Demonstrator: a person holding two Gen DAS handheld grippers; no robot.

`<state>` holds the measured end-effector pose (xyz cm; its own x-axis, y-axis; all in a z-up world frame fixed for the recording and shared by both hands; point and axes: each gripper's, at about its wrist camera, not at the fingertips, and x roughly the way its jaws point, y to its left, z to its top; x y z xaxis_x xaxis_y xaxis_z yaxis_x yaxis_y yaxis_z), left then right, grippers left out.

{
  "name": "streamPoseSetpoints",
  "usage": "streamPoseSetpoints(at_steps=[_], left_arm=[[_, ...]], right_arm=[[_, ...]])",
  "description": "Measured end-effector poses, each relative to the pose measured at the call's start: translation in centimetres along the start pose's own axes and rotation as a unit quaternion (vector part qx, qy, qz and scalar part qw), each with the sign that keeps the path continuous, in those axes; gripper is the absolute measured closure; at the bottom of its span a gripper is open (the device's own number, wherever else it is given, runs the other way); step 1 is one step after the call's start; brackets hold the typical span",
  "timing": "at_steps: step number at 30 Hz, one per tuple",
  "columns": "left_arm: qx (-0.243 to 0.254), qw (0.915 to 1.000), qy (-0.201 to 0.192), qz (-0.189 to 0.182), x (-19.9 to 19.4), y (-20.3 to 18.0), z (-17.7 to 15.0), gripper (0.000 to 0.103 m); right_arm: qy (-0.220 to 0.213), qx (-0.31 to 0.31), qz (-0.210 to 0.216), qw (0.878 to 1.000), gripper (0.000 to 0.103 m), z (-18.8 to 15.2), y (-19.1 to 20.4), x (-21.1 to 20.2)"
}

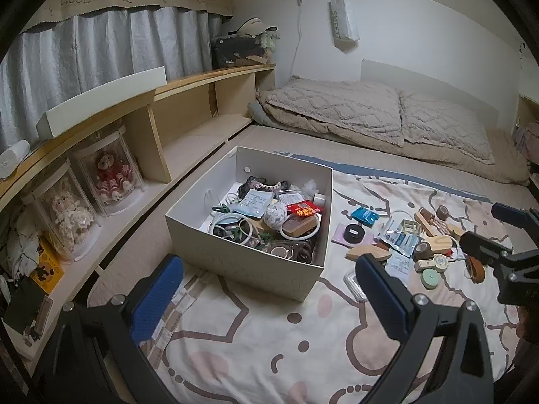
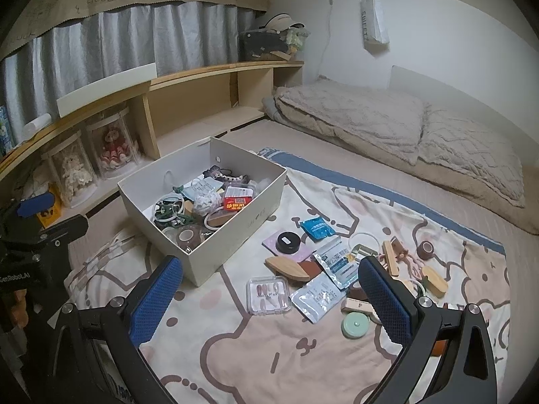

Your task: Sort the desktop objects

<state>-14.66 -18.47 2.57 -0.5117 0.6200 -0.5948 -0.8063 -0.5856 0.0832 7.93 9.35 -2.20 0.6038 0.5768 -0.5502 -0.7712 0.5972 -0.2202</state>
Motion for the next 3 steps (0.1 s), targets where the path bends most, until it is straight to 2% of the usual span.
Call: streamPoseSetpoints(at_steps=[3], left_arm=[[0.001, 1.0000, 0.001, -0.001, 0.02, 0.05, -0.02, 0.000]], right_arm=[[0.001, 0.002, 0.002, 1.000, 0.000, 0.04, -0.01, 0.07]])
